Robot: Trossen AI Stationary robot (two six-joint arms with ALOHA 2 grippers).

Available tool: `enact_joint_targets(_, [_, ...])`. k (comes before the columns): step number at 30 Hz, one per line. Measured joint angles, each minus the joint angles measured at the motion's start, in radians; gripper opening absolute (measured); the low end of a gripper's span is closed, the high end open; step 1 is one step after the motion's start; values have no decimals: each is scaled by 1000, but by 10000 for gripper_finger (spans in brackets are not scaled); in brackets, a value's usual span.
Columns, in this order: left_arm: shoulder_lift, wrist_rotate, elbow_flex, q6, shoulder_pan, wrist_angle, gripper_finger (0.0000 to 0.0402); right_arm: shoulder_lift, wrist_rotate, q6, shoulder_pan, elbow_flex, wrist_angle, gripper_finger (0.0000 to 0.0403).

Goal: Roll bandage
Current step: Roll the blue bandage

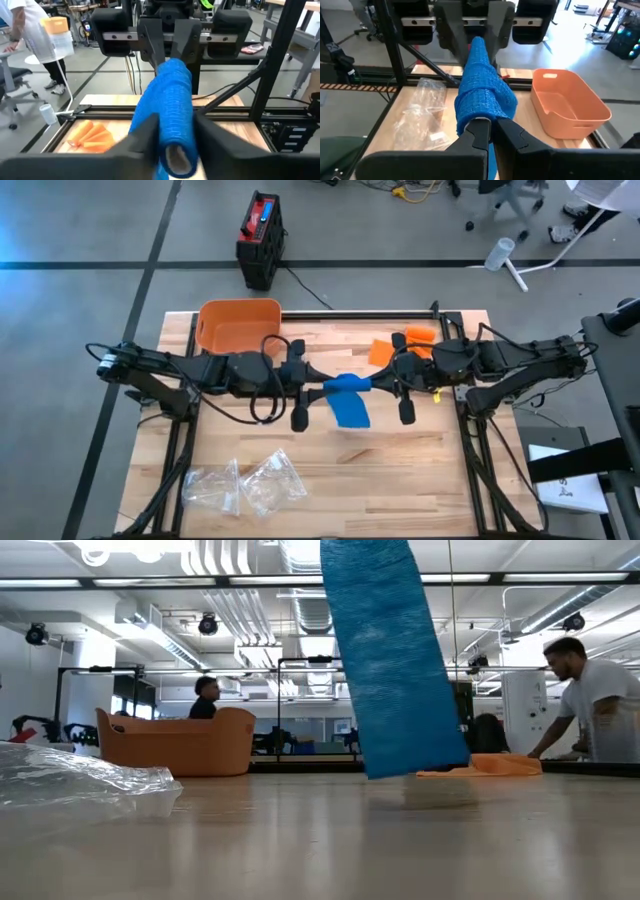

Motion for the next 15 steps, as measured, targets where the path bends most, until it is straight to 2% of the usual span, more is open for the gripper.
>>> enact_joint_targets(2, [0,1,0,-9,0,6,23,0,0,-5,0,0,2,7])
enact_joint_targets(3, [-2,1,0,-15,0,7,18,0,-1,-5,0,0,4,12])
enact_joint_targets(8, [-23,-3,0,-50,1,-13,23,-24,2,-28,1,19,-69,67])
enact_joint_targets(11, [-44,-13,0,-64,1,12,10,-76,72,-48,2,23,-146,104])
enact_joint_targets(15, [-53,-22,0,-65,1,56,13,-115,155,-54,8,-72,-80,138])
